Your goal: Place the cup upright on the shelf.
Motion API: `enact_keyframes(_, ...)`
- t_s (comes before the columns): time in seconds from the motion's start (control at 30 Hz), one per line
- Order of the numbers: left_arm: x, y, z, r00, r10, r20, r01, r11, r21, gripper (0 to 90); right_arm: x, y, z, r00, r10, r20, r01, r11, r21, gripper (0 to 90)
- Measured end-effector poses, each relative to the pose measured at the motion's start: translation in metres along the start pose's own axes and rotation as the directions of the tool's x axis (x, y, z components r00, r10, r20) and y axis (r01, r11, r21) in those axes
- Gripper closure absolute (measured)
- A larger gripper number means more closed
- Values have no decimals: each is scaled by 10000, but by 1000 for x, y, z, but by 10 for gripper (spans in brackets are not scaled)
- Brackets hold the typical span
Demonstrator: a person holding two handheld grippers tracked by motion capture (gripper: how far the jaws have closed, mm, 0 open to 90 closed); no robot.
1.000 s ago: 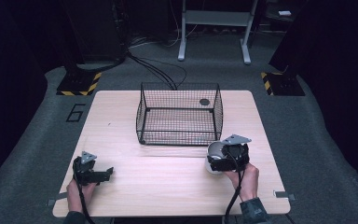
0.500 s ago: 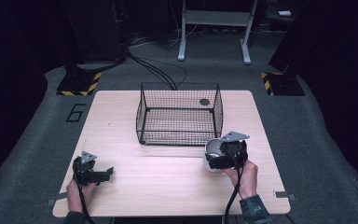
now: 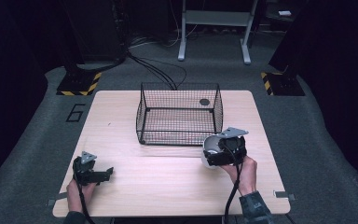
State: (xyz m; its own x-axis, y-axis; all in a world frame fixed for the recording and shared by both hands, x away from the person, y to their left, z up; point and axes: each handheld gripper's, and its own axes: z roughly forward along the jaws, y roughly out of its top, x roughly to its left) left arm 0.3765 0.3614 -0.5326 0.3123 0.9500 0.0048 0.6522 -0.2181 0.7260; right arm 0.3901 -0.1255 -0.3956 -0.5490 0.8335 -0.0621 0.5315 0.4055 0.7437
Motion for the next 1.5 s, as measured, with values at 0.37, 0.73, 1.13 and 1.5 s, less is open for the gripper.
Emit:
enact_keyframes(0.37, 0, 0, 0, 10000, -44, 11, 44, 10000, -8, 4, 2, 14, -2, 9996, -263, -119, 262, 9996, -79, 57)
enact_keyframes(0.73, 0, 0, 0, 10000, -38, 12, 38, 10000, -4, 4, 2, 27, -7, 9983, -535, -229, 531, 9984, -192, 57)
enact_keyframes(1.13, 0, 0, 0, 10000, -32, 13, 32, 10000, 0, 4, 1, 43, -13, 9981, -523, -339, 510, 9980, -382, 57)
enact_keyframes(1.5, 0, 0, 0, 10000, -41, 12, 41, 10000, -5, 4, -2, 58, -16, 9958, -824, -387, 802, 9953, -550, 57)
